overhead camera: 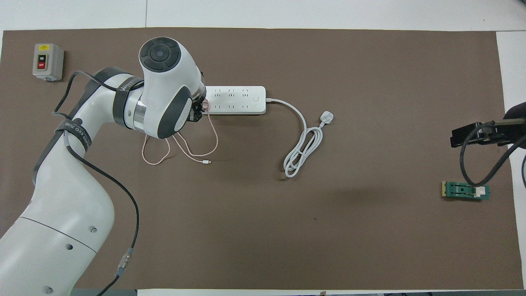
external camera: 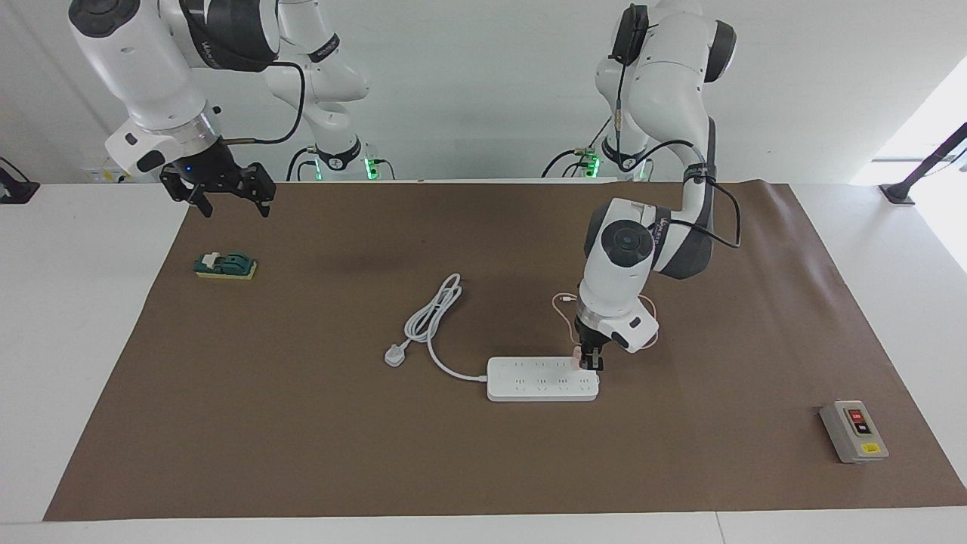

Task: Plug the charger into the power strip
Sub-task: 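Push the charger into the socket and open the left gripper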

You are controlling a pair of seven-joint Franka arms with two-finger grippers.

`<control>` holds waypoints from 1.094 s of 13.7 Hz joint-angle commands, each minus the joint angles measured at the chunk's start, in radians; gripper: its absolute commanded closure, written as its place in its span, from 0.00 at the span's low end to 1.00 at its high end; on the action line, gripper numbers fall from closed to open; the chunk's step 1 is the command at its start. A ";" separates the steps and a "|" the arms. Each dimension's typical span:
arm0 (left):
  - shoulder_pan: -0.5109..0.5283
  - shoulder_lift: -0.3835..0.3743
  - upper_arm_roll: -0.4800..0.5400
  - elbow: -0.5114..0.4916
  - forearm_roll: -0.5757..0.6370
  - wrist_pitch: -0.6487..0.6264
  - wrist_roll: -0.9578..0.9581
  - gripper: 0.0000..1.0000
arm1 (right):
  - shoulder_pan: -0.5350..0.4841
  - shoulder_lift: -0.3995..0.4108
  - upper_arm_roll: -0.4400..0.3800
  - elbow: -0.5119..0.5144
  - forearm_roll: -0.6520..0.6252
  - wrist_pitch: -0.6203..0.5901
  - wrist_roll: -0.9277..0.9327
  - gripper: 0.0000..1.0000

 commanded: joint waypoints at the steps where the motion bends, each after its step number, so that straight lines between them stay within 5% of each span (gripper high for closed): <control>1: 0.029 0.014 0.004 -0.047 -0.011 0.039 0.031 1.00 | -0.016 -0.014 0.012 -0.002 0.001 -0.014 0.008 0.00; 15: -0.011 0.005 0.009 -0.081 -0.026 0.035 0.049 1.00 | -0.019 -0.012 0.012 -0.002 0.001 -0.014 0.008 0.00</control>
